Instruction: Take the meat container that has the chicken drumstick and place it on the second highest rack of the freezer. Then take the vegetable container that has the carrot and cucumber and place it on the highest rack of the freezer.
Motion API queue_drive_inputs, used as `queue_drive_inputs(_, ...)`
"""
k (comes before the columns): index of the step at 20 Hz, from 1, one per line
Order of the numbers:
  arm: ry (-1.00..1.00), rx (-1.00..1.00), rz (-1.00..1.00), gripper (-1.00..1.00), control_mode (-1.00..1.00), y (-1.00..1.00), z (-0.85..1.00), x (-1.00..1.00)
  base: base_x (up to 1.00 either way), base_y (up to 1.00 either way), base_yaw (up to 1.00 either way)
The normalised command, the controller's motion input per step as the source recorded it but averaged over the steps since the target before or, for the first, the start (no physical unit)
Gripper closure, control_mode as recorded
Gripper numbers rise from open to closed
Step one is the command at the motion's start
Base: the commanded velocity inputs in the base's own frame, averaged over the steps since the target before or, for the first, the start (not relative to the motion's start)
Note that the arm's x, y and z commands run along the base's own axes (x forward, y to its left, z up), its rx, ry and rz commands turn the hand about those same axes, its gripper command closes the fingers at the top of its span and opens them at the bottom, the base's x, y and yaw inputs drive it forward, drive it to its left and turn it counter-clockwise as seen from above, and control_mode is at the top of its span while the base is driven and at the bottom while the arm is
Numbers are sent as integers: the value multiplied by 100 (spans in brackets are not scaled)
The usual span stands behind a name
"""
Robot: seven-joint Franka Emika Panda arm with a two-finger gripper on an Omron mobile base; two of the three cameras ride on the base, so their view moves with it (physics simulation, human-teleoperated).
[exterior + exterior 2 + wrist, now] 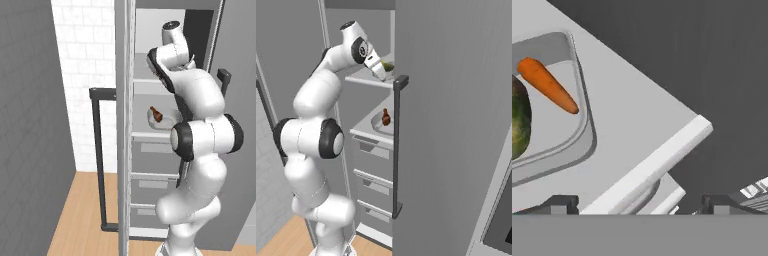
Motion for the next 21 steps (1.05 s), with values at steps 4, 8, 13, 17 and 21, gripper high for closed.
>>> queue_drive_inputs(4, -34, -17, 0, -100, -100, 13, -100, -100, 0, 0, 0)
queue_drive_inputs(8, -32, -2, 0, -100, -100, 0, -100, -100, 0, 0, 0)
queue_drive_inputs(13, -16, -1, 0, -100, -100, 0, -100, -100, 0, 0, 0)
queue_drive_inputs(17, 0, 0, 0, -100, -100, 13, -86, -100, 0, 0, 0)
queue_drive_inputs(21, -13, 4, -11, -100, -100, 28, -7, -76, 0, 0, 0)
